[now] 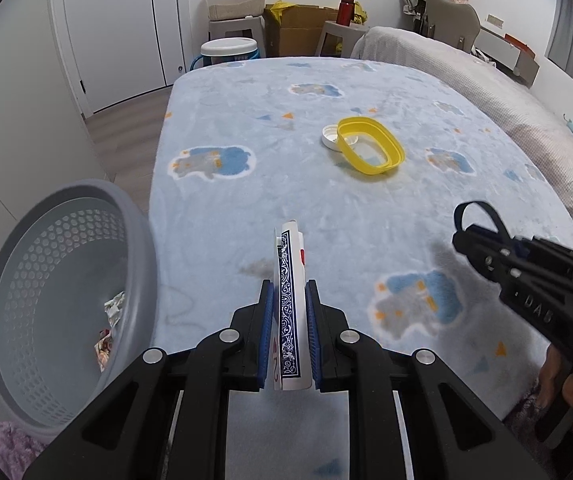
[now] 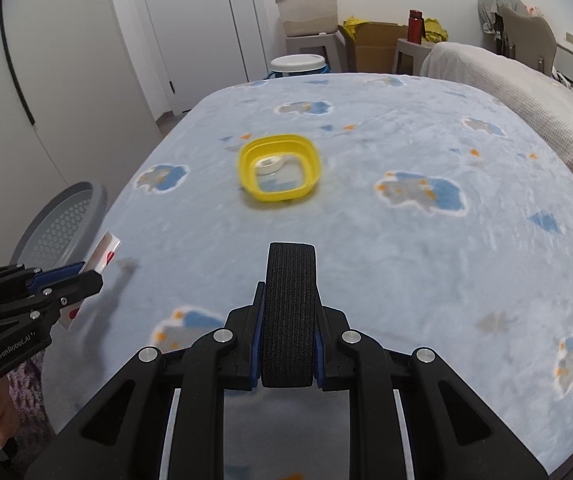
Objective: Collect trash
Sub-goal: 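Carry both items over the wastebasket and open both tools to drop them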
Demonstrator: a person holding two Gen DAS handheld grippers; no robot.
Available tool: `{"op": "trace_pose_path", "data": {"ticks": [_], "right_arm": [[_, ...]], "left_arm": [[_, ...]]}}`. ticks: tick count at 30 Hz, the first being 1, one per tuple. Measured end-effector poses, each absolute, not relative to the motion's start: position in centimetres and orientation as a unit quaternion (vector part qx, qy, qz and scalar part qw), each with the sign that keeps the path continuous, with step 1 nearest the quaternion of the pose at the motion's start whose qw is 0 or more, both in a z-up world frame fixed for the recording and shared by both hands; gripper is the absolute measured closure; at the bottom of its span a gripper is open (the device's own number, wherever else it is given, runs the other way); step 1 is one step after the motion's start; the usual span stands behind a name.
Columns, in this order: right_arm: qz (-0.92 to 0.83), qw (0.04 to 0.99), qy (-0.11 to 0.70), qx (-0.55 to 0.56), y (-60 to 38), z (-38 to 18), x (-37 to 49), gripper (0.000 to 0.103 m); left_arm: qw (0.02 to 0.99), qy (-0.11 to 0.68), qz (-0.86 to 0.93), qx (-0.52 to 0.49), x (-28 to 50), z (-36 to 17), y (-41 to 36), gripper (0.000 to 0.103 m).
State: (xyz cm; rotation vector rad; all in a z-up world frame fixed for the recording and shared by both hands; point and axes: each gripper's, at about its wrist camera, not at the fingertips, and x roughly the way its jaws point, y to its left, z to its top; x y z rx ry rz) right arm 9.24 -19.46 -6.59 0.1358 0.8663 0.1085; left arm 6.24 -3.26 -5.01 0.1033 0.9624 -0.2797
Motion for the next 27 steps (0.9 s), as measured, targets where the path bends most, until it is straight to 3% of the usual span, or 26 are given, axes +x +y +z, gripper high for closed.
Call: {"op": "trace_pose_path", "data": {"ticks": [27], "right_arm": [[0.087, 0.921, 0.373, 0.072, -10.3, -1.0, 8.2, 0.084]], "left_arm": [[0.9, 0.42, -0.114, 0.03, 5.3, -1.6, 7.6, 0.087]]}}
